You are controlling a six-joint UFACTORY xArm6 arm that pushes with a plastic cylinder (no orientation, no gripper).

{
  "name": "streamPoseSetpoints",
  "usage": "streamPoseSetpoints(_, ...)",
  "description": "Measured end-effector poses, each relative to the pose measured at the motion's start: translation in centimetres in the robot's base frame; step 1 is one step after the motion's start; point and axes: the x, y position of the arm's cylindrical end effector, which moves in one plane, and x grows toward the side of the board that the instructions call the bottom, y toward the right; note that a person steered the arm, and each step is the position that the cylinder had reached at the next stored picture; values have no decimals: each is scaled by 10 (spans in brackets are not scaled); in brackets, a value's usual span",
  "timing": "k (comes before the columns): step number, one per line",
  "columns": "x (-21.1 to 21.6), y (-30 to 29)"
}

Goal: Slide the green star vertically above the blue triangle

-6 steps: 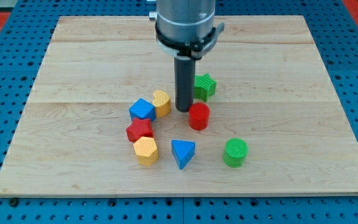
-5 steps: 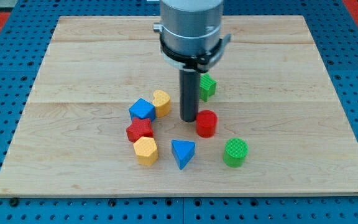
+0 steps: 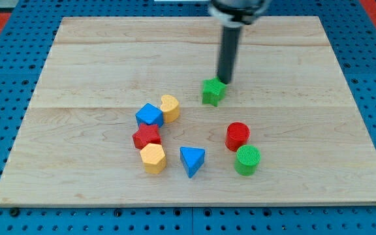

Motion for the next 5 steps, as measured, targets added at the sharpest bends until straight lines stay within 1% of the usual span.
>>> streamPoseSetpoints(1,32,-9)
streamPoseSetpoints(2,41,-8)
streamPoseSetpoints(3,29,-5)
streamPoseSetpoints(4,15,-40)
streamPoseSetpoints(5,28,-83)
